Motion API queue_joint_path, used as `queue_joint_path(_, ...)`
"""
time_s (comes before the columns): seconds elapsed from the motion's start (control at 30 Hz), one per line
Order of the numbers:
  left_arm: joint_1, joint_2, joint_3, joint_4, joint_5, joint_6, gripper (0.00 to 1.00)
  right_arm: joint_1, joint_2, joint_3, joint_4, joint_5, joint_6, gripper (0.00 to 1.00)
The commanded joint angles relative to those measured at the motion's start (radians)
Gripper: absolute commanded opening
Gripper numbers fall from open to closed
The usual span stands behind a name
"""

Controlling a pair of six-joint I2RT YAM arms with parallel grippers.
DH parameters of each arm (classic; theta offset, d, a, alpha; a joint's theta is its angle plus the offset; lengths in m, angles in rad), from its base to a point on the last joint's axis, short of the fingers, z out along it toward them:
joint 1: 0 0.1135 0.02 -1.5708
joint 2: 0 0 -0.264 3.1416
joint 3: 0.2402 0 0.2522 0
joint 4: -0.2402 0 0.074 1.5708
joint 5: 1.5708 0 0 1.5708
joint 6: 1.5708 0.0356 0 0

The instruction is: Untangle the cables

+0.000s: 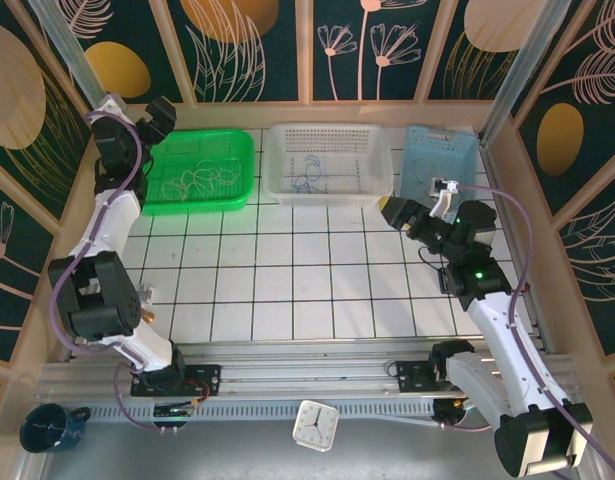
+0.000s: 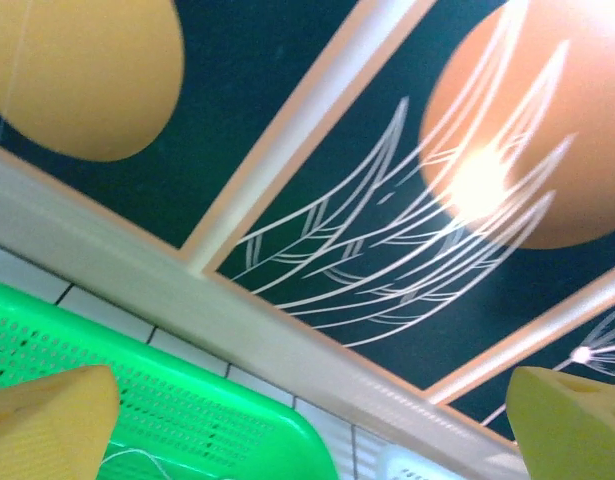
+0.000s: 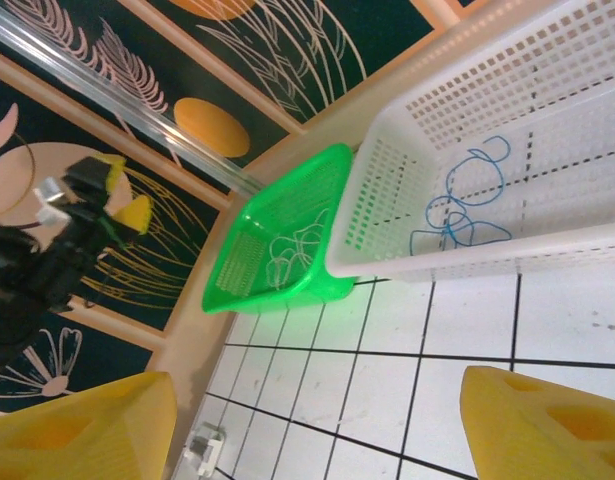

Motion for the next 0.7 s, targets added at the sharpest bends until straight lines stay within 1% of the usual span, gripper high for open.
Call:
queue_joint_path(0.0, -0.008, -0.092, -0.093, 0.097, 0.077, -0.047, 0.99, 0.008, -0.025, 0.006, -0.046, 0.064, -0.072, 0.78)
queue_joint_path(0.13, -0.046, -0.209, -0.224, 0.119, 0.098, -0.021, 0.99, 0.010, -0.032, -0.006, -0.082, 0.103, -0.117, 0.86)
queue_joint_path(0.17, -0.064, -0.245, -0.256, 0.112, 0.090, 0.005, 0.99, 0.011, -0.035, -0.012, -0.087, 0.112, -0.123, 0.90)
queue_joint_path(0.2, -0.084, -0.280, -0.276, 0.100, 0.075, 0.030, 0.99, 0.011, -0.038, -0.020, -0.091, 0.123, -0.132, 0.93)
queue_joint_path(0.23, -0.107, -0.320, -0.322, 0.090, 0.059, 0.056, 0.99, 0.013, -0.043, -0.028, -0.093, 0.137, -0.139, 0.99)
queue_joint_path(0.37, -0.165, -0.473, -0.454, 0.065, 0.028, 0.115, 0.99, 0.014, -0.067, -0.059, -0.115, 0.222, -0.168, 0.99)
queue_joint_path(0.5, -0.192, -0.604, -0.564, 0.008, -0.053, 0.209, 0.99, 0.018, -0.080, -0.084, -0.125, 0.414, -0.179, 0.99)
queue_joint_path(0.6, -0.192, -0.677, -0.643, 0.003, -0.126, 0.272, 0.99, 0.020, -0.080, -0.132, -0.058, 0.550, -0.192, 0.99)
queue_joint_path(0.67, -0.192, -0.722, -0.704, 0.045, -0.187, 0.306, 0.99, 0.020, -0.086, -0.179, 0.008, 0.614, -0.220, 0.99)
